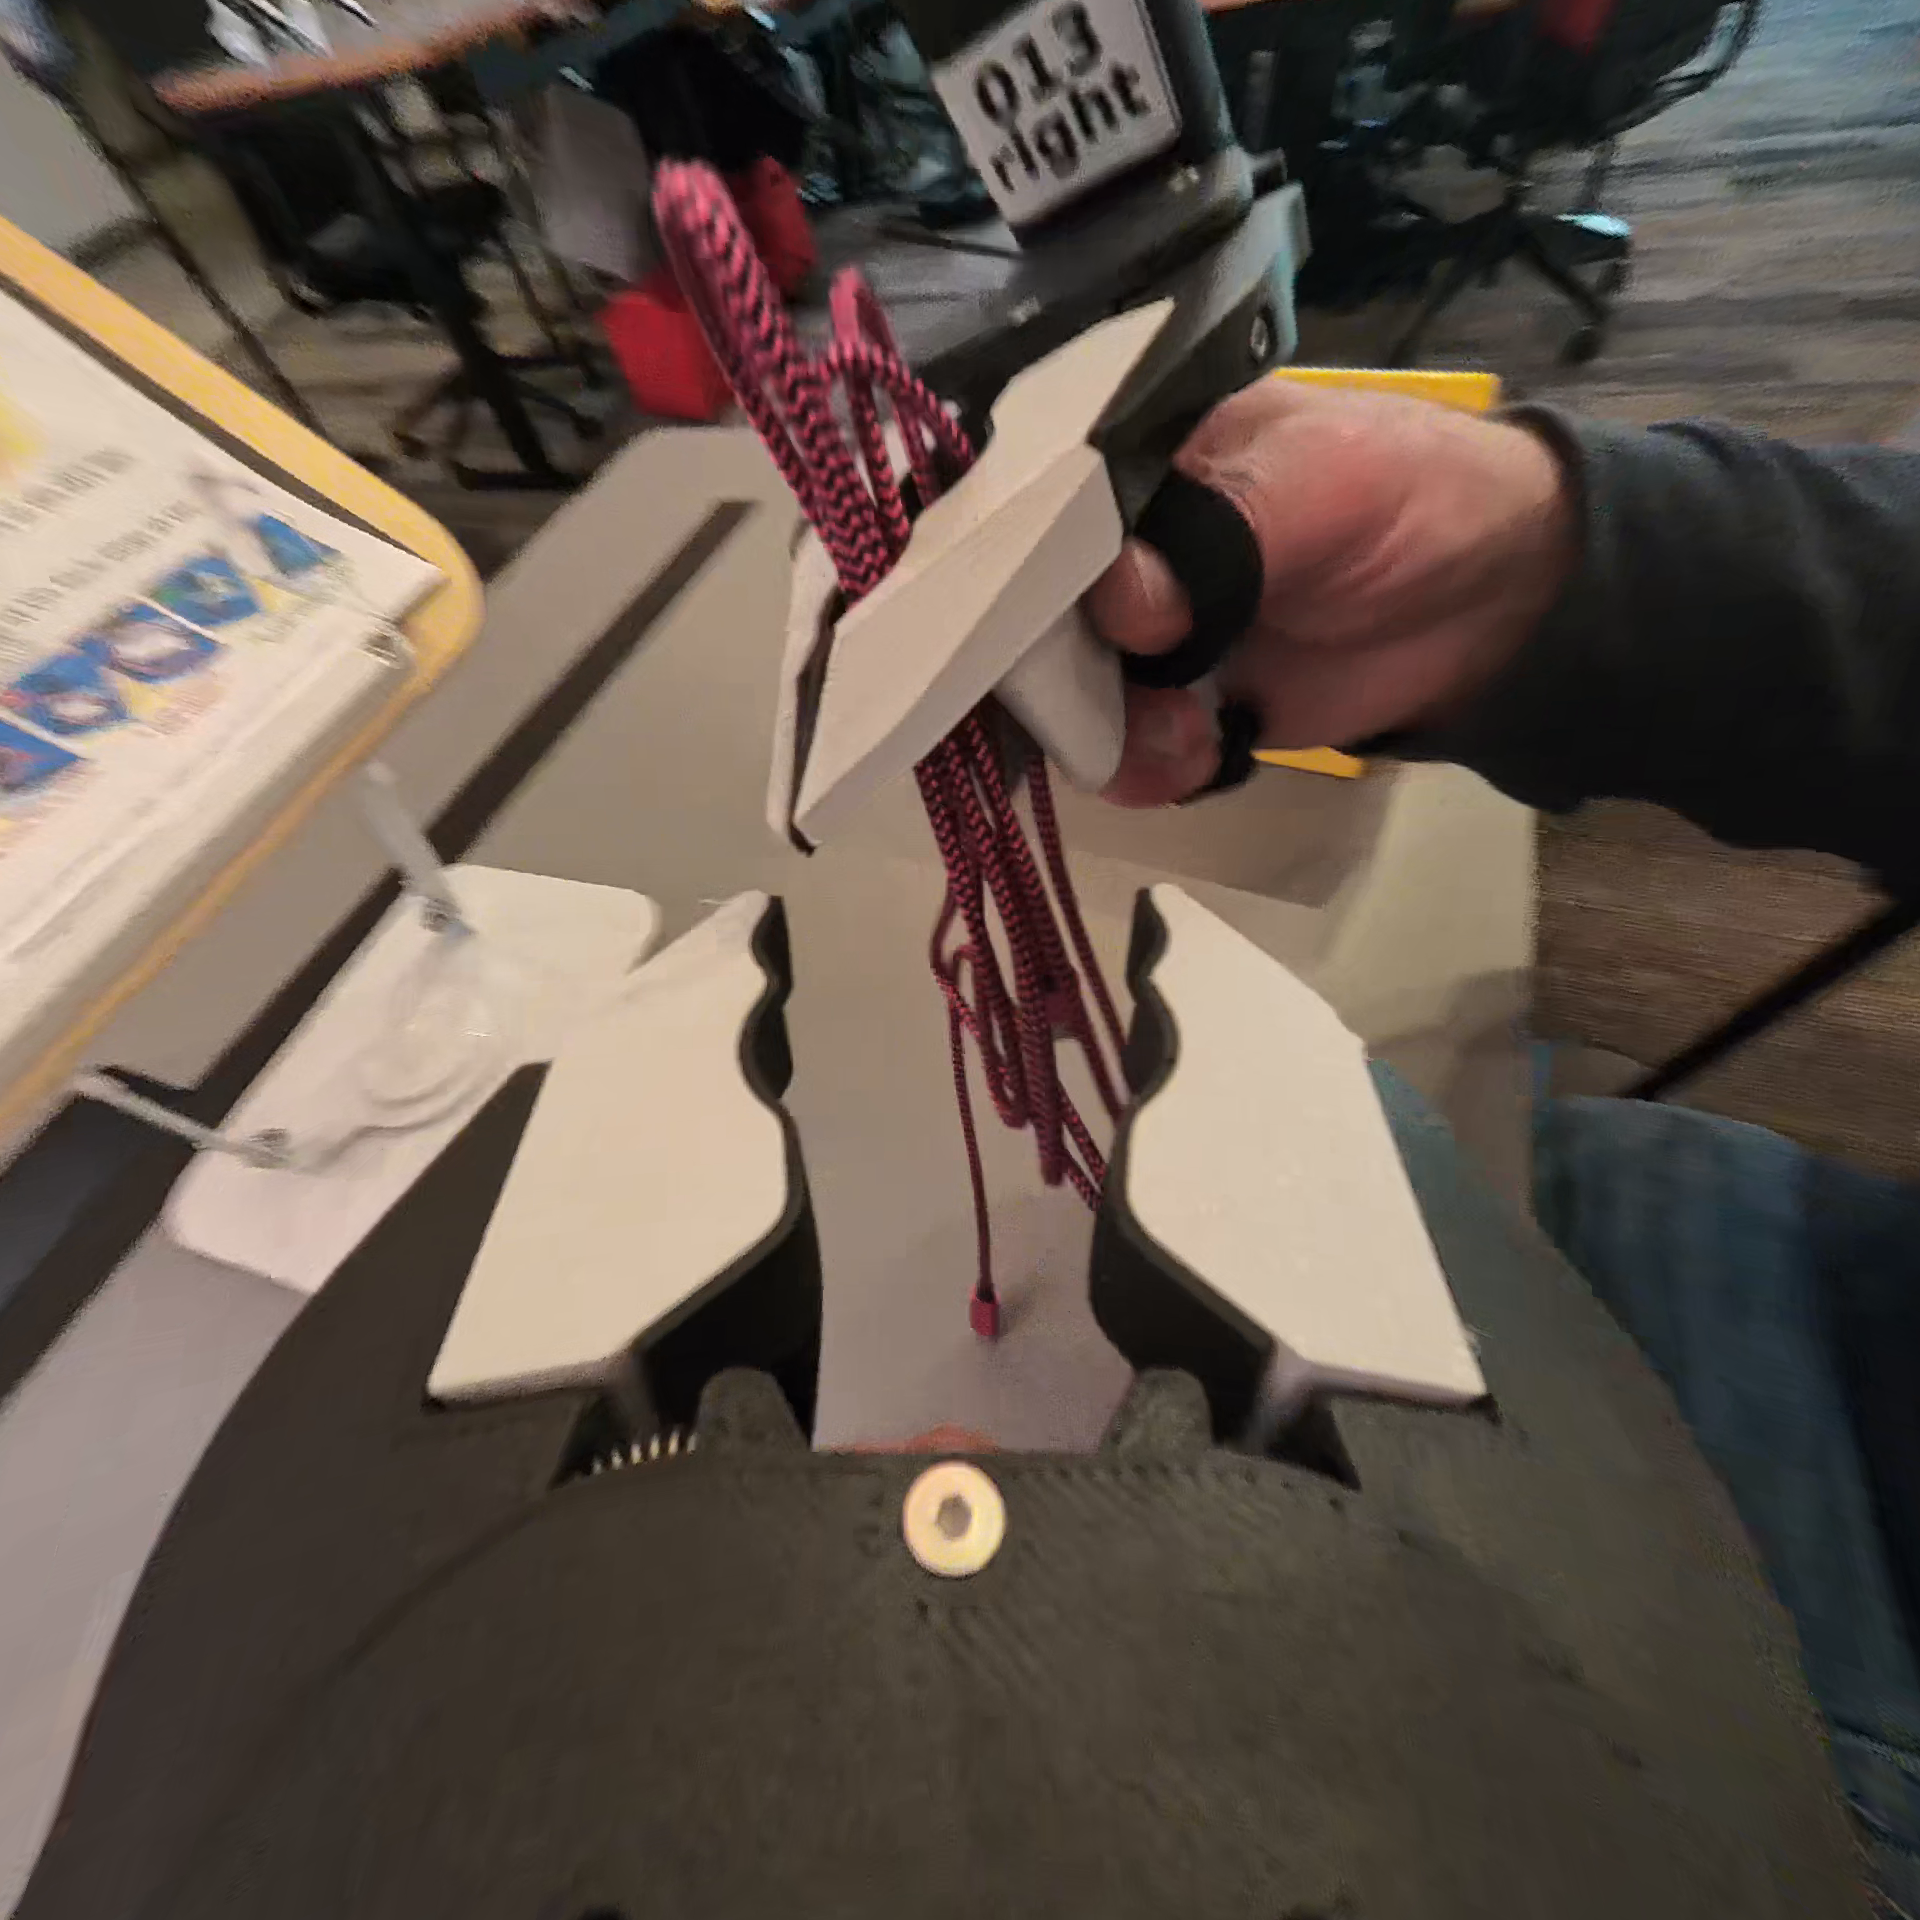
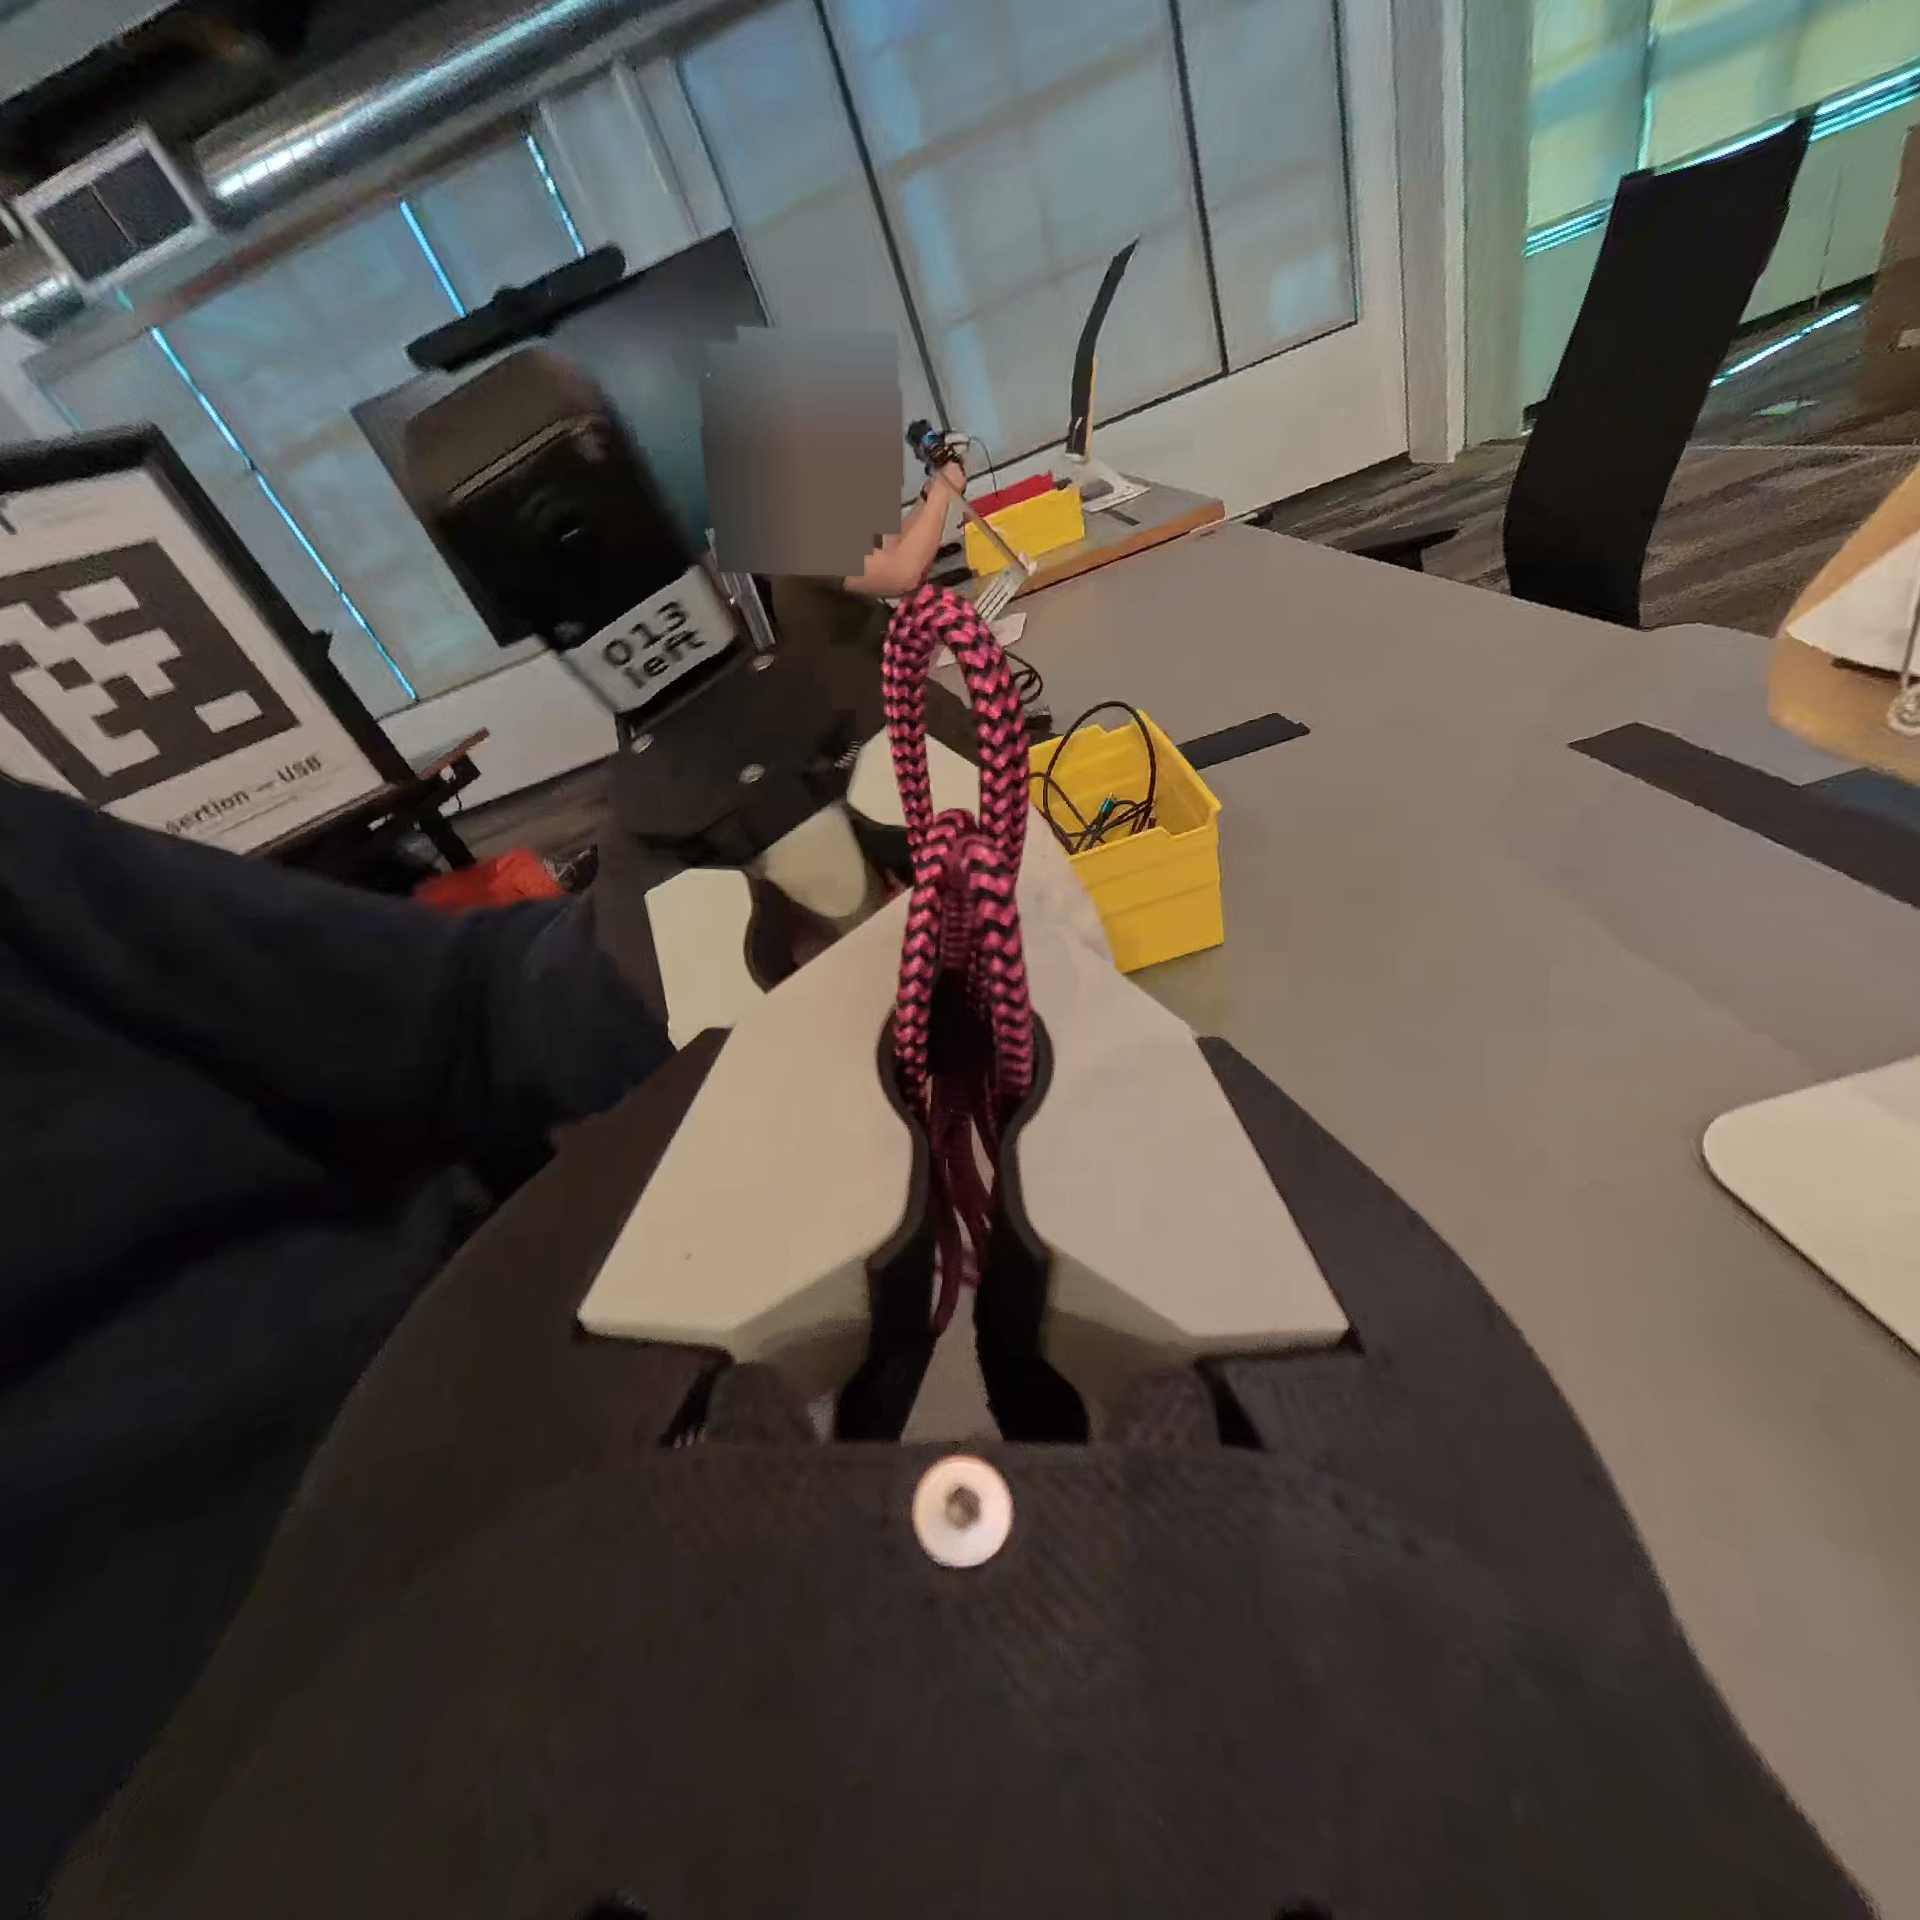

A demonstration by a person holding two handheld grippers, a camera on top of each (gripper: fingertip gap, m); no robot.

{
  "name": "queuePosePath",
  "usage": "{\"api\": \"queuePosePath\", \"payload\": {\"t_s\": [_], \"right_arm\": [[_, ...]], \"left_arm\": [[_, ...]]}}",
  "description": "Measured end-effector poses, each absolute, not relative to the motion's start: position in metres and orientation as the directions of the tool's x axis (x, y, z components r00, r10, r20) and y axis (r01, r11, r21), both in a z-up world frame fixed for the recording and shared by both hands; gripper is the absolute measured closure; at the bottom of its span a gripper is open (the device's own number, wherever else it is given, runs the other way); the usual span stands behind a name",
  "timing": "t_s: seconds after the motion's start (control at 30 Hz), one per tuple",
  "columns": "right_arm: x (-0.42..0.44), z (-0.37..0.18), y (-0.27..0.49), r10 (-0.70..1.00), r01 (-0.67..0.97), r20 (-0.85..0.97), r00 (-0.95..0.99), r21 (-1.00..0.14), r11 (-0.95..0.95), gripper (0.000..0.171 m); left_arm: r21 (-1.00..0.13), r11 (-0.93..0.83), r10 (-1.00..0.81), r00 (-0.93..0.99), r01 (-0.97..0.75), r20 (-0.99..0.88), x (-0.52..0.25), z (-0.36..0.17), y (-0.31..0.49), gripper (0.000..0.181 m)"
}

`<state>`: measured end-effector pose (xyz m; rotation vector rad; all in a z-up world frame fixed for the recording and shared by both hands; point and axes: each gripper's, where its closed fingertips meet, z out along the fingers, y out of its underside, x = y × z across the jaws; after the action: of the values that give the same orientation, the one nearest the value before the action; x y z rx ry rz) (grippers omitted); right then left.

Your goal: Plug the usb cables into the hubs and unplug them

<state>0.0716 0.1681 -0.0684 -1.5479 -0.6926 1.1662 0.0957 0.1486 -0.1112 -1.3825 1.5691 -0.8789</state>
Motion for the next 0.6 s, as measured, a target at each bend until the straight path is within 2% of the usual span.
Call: {"api": "queuePosePath", "payload": {"t_s": [0.07,0.13,0.2,0.23,0.4,0.57,0.6], "right_arm": [[0.060,-0.066,0.155,0.917,-0.068,-0.300,0.265,-0.954,-0.292,0.171],[0.048,-0.067,0.144,0.935,-0.009,-0.304,0.180,-0.952,-0.307,0.171],[0.039,-0.071,0.138,0.943,0.028,-0.306,0.129,-0.950,-0.312,0.171],[0.036,-0.072,0.138,0.941,0.036,-0.316,0.123,-0.946,-0.323,0.171],[0.035,-0.082,0.139,0.935,0.084,-0.328,0.134,-0.936,-0.341,0.171],[0.041,-0.081,0.155,0.919,0.038,-0.297,0.259,-0.948,-0.316,0.171],[0.043,-0.079,0.158,0.918,0.022,-0.278,0.284,-0.955,-0.296,0.171]], "left_arm": [[-0.912,0.070,-0.993,-0.117,-0.405,-0.025,0.100,-0.116,0.141,0.103],[-0.907,0.021,-0.972,-0.222,-0.421,0.080,0.104,-0.122,0.128,0.103],[-0.920,-0.006,-0.957,-0.266,-0.392,0.119,0.111,-0.123,0.120,0.116],[-0.918,-0.013,-0.946,-0.293,-0.397,0.140,0.113,-0.125,0.115,0.131],[-0.922,-0.078,-0.945,-0.268,-0.378,0.189,0.117,-0.131,0.116,0.135],[-0.924,-0.138,-0.927,-0.282,-0.356,0.247,0.115,-0.130,0.120,0.144],[-0.922,-0.151,-0.915,-0.302,-0.357,0.267,0.114,-0.129,0.119,0.151]]}}
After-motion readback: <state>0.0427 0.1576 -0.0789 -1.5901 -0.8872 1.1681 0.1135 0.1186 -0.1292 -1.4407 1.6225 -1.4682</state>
